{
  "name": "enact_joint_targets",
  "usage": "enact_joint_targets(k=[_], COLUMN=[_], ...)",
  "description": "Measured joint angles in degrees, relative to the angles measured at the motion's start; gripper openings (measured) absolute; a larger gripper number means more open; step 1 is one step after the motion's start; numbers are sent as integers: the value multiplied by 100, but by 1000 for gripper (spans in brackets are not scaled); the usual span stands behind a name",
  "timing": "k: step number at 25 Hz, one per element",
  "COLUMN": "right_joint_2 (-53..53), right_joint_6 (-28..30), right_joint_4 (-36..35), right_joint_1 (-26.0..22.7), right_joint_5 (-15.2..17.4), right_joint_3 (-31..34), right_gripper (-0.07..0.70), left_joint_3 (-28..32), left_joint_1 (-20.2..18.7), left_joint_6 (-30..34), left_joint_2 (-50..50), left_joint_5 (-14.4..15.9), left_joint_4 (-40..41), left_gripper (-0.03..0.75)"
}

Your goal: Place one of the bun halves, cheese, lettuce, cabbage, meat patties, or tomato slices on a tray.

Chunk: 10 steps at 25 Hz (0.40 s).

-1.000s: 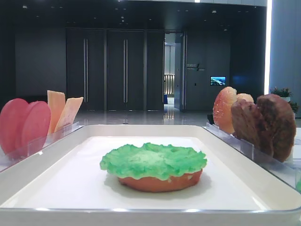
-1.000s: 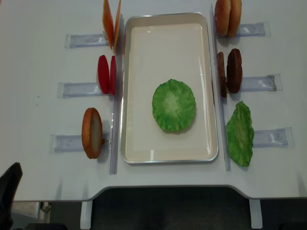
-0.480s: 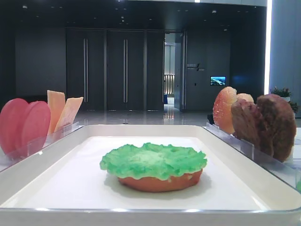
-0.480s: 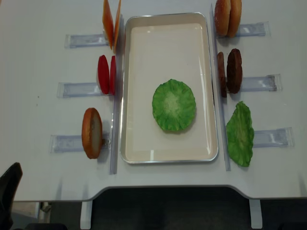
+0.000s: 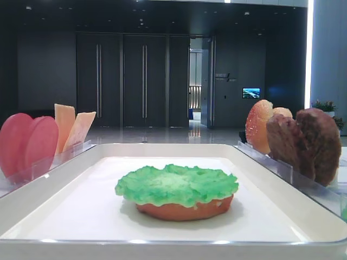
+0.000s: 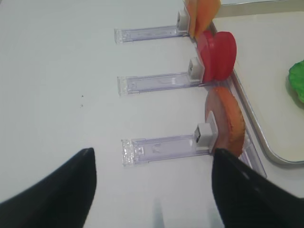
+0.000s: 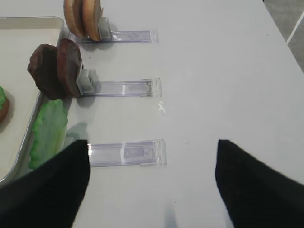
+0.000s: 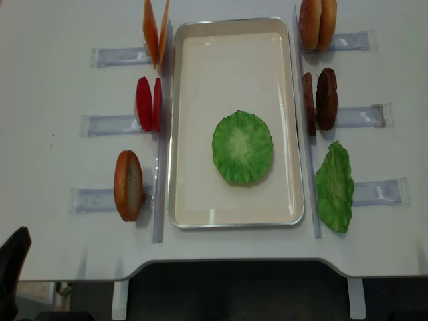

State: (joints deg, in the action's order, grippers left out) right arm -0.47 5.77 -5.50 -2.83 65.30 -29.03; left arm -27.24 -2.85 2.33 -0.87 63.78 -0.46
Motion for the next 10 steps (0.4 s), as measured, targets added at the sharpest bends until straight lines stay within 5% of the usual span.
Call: enact_joint_targets(k=[10], right_joint_2=[0], right_joint_6=[-31], right_joint_4=[0], right_joint_1=[0], right_joint_5=[0], right_joint_3=[0], right_gripper=[521], left_joint_3=[0], left_joint_1=[0], left_joint_6=[0], left_joint_2=[0], left_joint_5=[0], left_joint_4=[0], left_gripper=[579])
